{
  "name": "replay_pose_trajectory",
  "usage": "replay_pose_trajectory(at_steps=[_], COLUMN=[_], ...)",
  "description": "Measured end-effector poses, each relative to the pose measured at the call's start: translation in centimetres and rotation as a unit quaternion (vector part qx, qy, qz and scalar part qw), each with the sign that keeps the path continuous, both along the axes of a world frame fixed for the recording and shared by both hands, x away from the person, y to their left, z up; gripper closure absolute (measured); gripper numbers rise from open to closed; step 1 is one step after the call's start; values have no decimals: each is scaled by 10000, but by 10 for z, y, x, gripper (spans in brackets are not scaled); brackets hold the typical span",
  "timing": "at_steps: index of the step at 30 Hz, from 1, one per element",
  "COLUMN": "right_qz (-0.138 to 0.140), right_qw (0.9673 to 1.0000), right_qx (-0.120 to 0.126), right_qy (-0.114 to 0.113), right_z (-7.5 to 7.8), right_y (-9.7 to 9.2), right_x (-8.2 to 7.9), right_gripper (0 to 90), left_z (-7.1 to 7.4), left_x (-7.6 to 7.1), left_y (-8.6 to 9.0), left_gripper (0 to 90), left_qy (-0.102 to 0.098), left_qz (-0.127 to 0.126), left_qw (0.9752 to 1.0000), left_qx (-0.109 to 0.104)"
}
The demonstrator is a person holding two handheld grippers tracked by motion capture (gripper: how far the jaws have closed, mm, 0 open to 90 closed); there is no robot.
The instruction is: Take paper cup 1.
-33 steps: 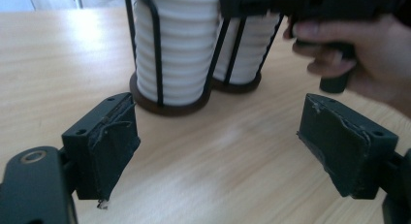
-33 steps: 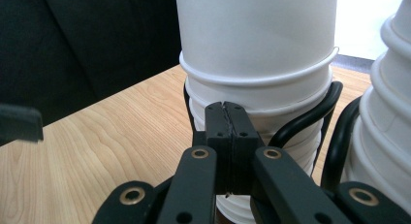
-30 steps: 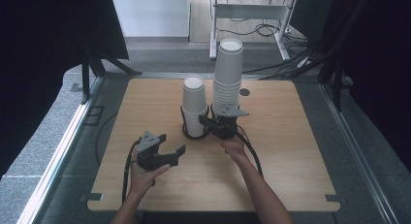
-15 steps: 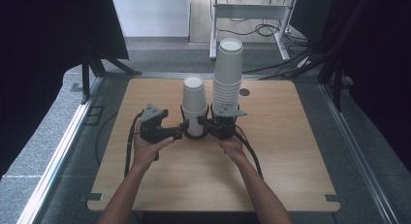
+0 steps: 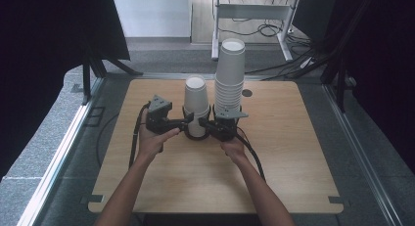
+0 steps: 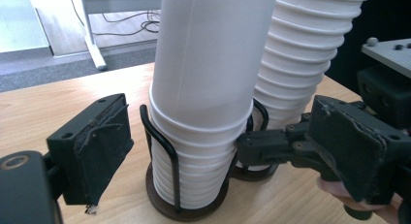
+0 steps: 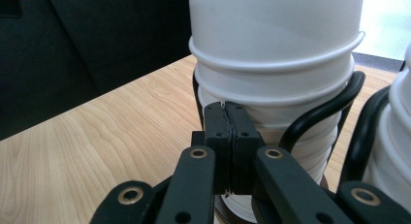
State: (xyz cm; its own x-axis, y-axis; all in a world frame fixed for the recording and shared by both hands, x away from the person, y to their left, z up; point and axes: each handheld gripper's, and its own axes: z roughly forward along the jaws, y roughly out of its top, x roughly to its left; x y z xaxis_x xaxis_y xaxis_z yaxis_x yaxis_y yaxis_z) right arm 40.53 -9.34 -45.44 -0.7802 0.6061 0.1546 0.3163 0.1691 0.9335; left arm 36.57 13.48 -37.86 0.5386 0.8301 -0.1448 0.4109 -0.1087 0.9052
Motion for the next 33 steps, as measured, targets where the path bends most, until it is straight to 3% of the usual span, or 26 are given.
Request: replay_pose_trajectory(at_steps=[8, 23, 27, 33], right_qz=[-64, -18, -9, -6], right_qw=[9999, 10000, 10000, 10000], right_qx=[136, 35, 35, 26], right_qy=[-34, -43, -42, -45], right_z=[5, 6, 6, 6], right_y=[-3, -2, -2, -2], right_x=[2, 2, 2, 2], right_gripper=[881, 880, 877, 877], left_z=[0, -1, -2, -7], left_x=[9, 27, 34, 49], left_y=[-4, -17, -23, -32], left_gripper=[91, 72, 42, 38], left_qy=[18, 37, 94, 182], left_qz=[51, 68, 8, 65], left_qw=[10000, 9998, 9999, 9997], left_qx=[64, 162, 98, 179])
